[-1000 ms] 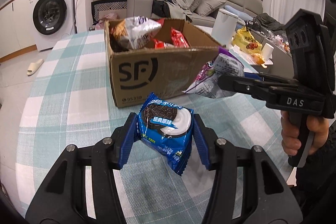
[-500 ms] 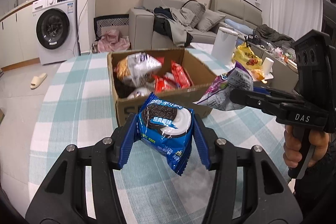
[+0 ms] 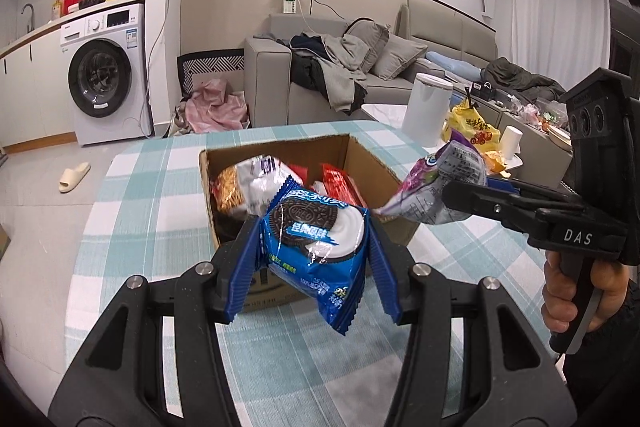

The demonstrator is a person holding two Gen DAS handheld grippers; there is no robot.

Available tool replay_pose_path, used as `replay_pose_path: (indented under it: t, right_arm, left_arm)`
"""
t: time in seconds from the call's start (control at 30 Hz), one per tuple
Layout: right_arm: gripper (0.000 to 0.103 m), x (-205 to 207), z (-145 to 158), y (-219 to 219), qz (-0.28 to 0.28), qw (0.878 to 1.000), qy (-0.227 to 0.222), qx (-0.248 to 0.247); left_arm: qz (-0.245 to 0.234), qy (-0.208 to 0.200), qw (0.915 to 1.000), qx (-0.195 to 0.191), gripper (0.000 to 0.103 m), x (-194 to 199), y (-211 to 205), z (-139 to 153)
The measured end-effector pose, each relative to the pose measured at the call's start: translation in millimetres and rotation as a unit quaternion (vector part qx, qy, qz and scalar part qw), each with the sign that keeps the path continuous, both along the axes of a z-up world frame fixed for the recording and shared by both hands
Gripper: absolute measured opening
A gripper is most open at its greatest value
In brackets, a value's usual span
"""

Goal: Organize snacks
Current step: 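Lift both packets and carry them over the box opening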

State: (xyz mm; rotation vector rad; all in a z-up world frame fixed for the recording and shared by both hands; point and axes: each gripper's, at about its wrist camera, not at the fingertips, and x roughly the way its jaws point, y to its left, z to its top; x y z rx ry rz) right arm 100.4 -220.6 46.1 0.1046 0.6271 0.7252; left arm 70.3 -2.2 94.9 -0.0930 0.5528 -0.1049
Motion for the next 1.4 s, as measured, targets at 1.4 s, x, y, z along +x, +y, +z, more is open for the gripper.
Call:
replay_pose_path:
  t: [1.4]
  right_arm:
    - [0.051,65.2,-23.9,46.7,-0.019,0.999,0.025,-0.033]
  left_arm:
    - [0.033,0.031,0.9989,0.014,0.049,99.1,27.5,-38.1]
